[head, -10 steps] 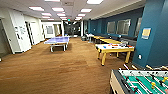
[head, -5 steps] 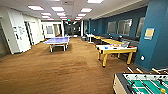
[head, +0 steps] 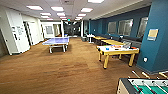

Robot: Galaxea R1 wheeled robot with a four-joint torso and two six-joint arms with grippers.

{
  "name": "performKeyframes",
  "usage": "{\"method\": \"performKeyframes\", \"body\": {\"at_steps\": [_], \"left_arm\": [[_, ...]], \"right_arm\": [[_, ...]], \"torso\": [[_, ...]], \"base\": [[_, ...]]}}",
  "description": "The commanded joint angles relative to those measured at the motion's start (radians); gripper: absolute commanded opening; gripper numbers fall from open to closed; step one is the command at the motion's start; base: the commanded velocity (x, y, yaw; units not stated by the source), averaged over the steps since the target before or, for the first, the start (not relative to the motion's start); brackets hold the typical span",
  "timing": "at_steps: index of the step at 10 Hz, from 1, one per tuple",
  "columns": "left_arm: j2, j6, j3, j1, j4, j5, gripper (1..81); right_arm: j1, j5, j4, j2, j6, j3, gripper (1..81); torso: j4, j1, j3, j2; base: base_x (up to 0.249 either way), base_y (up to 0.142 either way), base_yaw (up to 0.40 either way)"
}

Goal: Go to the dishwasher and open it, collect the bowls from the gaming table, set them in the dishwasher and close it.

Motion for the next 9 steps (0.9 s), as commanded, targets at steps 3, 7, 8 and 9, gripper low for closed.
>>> {"method": "performKeyframes", "body": {"at_steps": [3,7,8,9], "left_arm": [[0.005,-0.003,0.003,-0.047,-0.001,0.044,81.1],[0.009,-0.005,0.001,-0.047,-0.002,0.051,81.1],[0.011,-0.005,0.001,-0.047,-0.002,0.051,81.1],[0.012,-0.005,0.001,-0.046,-0.002,0.051,81.1]], "right_arm": [[0.053,-0.053,0.001,-0.004,0.0,0.003,81.1],[0.053,-0.057,-0.001,0.0,-0.001,0.001,81.1],[0.05,-0.057,0.001,0.002,0.0,0.001,81.1],[0.047,-0.057,0.001,0.002,0.0,0.001,81.1]], "torso": [[0.0,0.001,0.0,0.0],[0.0,0.001,0.0,0.0],[0.0,0.001,0.0,0.0],[0.0,0.001,0.0,0.0]], "base": [[0.233,0.0,0.0],[0.233,0.0,0.0],[0.233,0.0,0.0],[0.233,0.0,0.0]]}}
